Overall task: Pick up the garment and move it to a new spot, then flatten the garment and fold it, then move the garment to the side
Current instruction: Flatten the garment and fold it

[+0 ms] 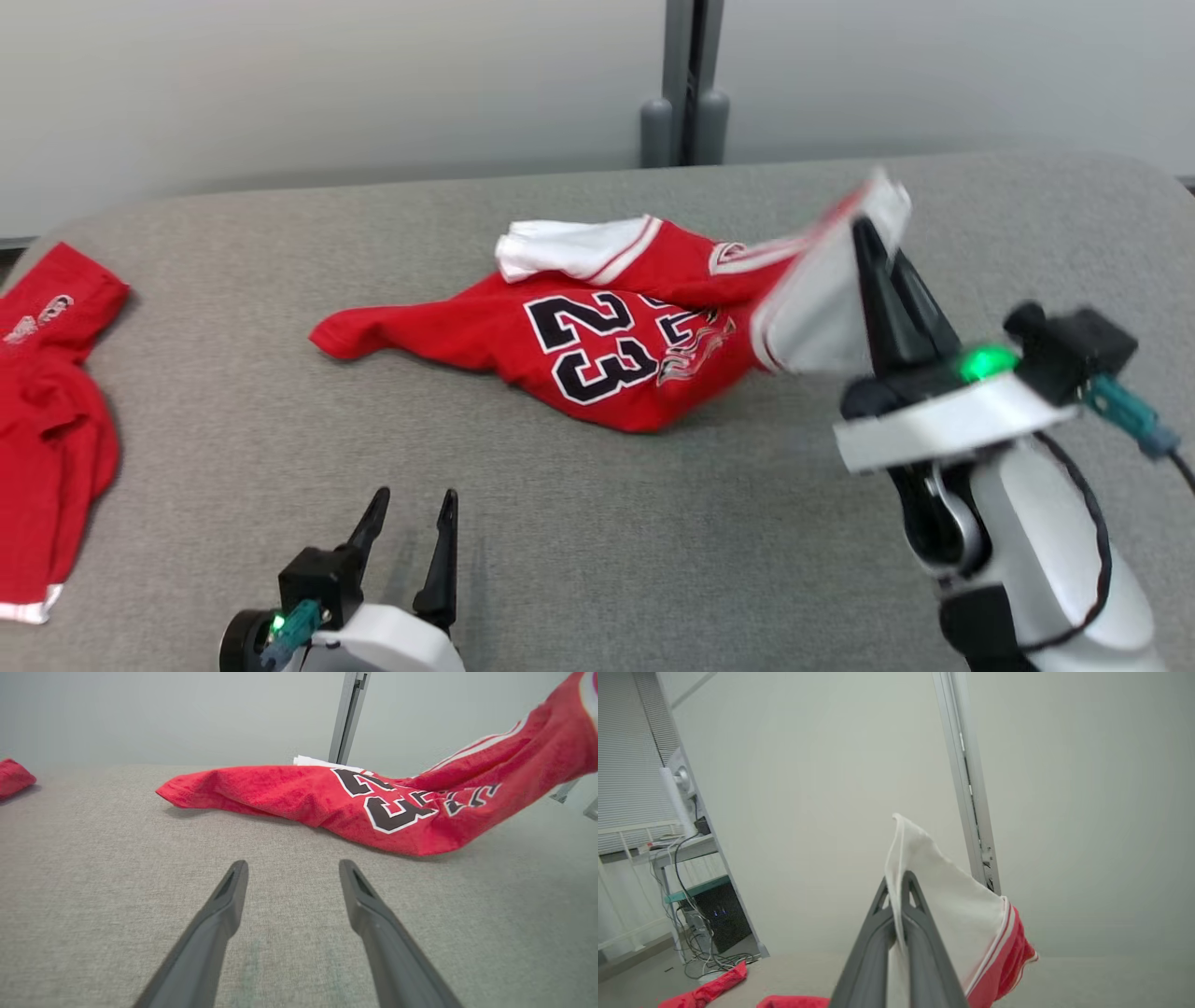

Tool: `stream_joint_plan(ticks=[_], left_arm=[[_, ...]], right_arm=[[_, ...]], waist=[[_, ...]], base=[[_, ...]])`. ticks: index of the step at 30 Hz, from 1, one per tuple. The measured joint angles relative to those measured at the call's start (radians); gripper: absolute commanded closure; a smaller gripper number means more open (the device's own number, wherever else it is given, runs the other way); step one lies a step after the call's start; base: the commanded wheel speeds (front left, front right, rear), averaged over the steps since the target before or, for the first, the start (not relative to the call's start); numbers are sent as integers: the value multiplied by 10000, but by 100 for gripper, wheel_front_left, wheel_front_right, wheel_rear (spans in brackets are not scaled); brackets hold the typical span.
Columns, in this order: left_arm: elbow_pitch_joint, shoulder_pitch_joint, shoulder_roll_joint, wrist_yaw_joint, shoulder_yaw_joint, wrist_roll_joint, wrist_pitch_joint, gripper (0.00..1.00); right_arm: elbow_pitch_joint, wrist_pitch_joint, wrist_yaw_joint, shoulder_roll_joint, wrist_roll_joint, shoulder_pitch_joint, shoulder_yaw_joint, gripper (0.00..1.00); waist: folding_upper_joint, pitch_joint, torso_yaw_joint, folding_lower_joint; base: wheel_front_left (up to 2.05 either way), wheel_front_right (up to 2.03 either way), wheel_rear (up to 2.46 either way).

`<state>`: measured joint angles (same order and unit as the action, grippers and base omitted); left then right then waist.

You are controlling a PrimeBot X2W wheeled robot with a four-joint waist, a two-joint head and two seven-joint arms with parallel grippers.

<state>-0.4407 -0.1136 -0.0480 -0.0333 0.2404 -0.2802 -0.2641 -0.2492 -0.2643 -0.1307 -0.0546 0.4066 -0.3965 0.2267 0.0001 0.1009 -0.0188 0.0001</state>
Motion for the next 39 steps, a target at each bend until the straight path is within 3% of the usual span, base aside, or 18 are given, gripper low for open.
stream_joint_plan(ticks=[5, 9, 14, 19, 25, 30, 37, 38, 39], left_arm=[[-209, 420, 2, -13, 0, -84, 0, 0], [-334, 522, -13, -17, 69, -188, 0, 0], [-376, 528, -8, -31, 274, -219, 0, 0], [-240, 527, -8, -125, 397, -445, 0, 0], [-90, 377, -6, -217, 382, -550, 0, 0], [-21, -84, 2, -196, 337, -412, 0, 0], [119, -397, 0, -59, 253, -150, 0, 0], [117, -425, 2, -17, 261, -107, 0, 0], [100, -426, -2, -8, 270, -82, 0, 0]], right_arm=[[389, -2, 2, -59, 1216, -2172, 1645, 100], [242, 0, 0, 36, 2213, -4293, 2297, 100], [-608, -2, 0, 65, 2788, -6567, 1956, 100], [-2429, -2, 0, 81, 1273, -7616, 761, 100], [-4205, 0, 0, -125, -614, -6521, -1127, 100], [-3965, 0, 2, -1037, -1452, -4400, -2792, 100], [-3369, 0, 8, -782, -1668, -577, -4102, 100], [-3352, 0, 8, -669, -1735, -234, -4195, 87], [-3371, 0, 8, -610, -1952, 60, -4117, 4]], waist=[[0, -359, 566, 0], [0, -537, 1143, -1], [0, -655, 1891, 0], [0, -516, 2350, 0], [0, 48, 2274, 0], [0, 505, 1994, 0], [0, 807, 1262, 0], [0, 821, 1135, 0], [0, 828, 1012, 0]], base=[[0, 0, 0], [0, 0, 0], [0, 0, 0], [0, 0, 0], [0, 0, 0], [0, 0, 0], [0, 0, 0], [0, 0, 0], [0, 0, 0]])
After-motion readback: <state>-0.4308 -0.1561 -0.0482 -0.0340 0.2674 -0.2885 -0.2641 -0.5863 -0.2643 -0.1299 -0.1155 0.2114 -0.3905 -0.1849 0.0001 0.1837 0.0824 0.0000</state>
